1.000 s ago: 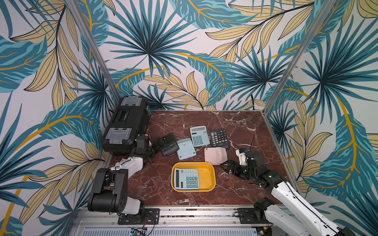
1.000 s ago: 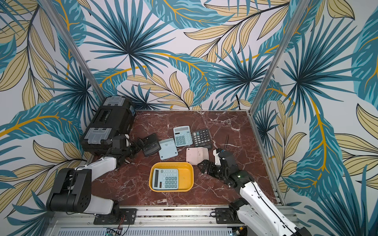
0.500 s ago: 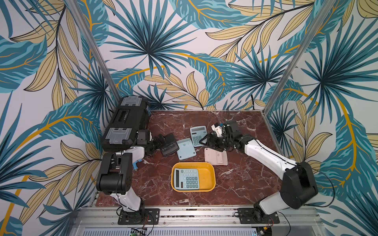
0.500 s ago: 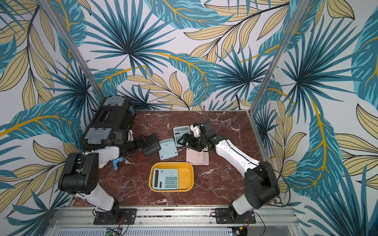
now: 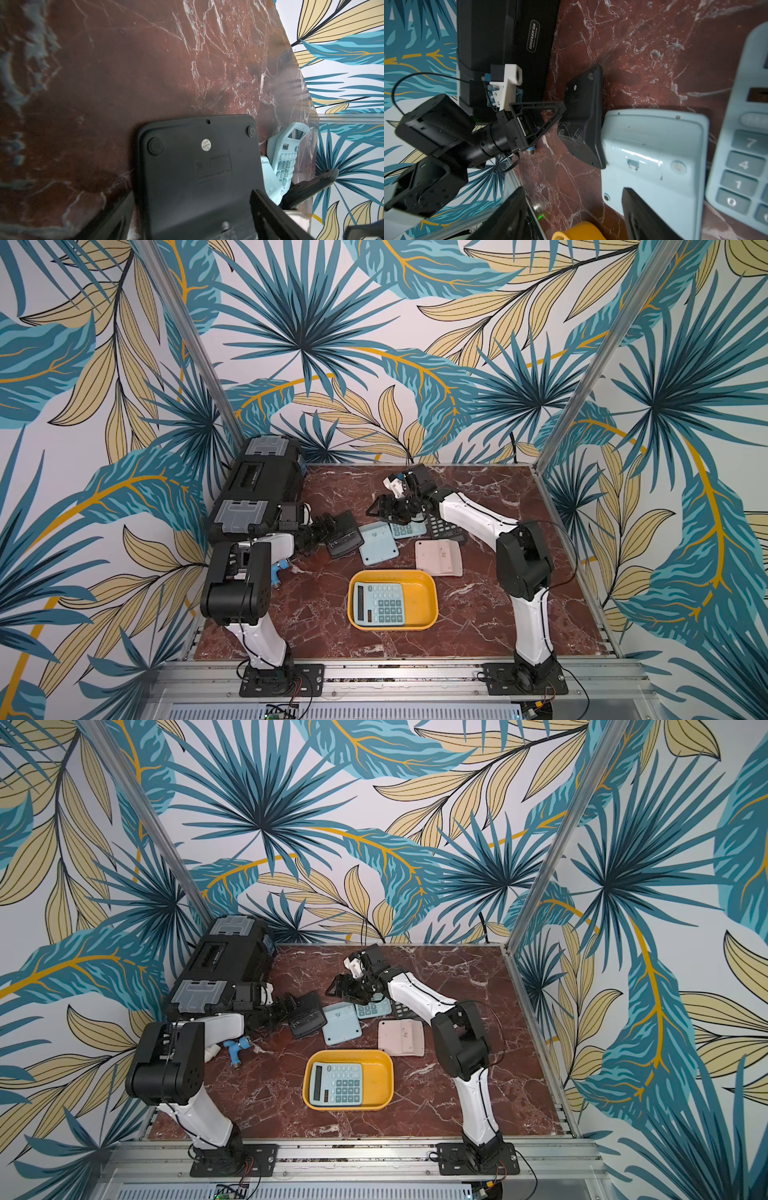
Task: Put the calculator in the storage box
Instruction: Pick up the calculator at the center of the board.
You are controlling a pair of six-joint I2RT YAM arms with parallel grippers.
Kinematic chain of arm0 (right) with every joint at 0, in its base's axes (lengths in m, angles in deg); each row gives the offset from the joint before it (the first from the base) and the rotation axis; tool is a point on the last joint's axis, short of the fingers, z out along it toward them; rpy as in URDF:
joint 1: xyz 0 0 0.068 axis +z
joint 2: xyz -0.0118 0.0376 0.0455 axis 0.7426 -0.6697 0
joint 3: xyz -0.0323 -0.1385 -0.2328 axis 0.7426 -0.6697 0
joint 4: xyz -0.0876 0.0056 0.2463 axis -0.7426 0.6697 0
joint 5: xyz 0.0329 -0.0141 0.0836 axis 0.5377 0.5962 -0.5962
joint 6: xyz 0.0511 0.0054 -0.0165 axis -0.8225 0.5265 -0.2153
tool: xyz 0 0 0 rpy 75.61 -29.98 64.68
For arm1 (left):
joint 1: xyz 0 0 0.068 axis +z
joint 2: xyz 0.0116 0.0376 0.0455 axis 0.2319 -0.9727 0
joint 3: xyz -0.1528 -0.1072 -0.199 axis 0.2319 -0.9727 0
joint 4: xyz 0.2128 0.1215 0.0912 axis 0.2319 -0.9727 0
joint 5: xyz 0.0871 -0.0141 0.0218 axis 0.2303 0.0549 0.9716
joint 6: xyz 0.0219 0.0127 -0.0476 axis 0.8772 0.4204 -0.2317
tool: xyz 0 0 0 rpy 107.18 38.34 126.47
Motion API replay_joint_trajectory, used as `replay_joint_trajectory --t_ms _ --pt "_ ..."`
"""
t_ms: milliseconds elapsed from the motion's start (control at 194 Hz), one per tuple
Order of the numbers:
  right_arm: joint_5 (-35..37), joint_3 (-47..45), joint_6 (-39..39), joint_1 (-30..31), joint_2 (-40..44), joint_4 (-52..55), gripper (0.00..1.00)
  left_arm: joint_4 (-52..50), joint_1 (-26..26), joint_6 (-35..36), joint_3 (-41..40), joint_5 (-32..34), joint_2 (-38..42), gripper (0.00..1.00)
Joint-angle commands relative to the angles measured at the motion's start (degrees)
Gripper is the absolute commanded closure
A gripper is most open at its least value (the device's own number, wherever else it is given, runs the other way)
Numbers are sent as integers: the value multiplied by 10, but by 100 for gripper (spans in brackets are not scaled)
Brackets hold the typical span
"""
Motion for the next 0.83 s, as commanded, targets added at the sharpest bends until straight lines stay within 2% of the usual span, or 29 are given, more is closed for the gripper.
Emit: replay_joint_trajectory --t_ms 0,408,677,822 --pt "-3 47 -5 10 -46 20 26 -11 6 18 19 -13 -19 10" --pt "-4 193 -25 35 -193 48 30 12 6 27 15 -37 -39 16" --pt "-28 223 -40 54 -219 44 36 46 6 13 1 -69 -42 21" --pt "-36 215 -49 59 -213 35 44 58 6 3 -4 -81 -39 24"
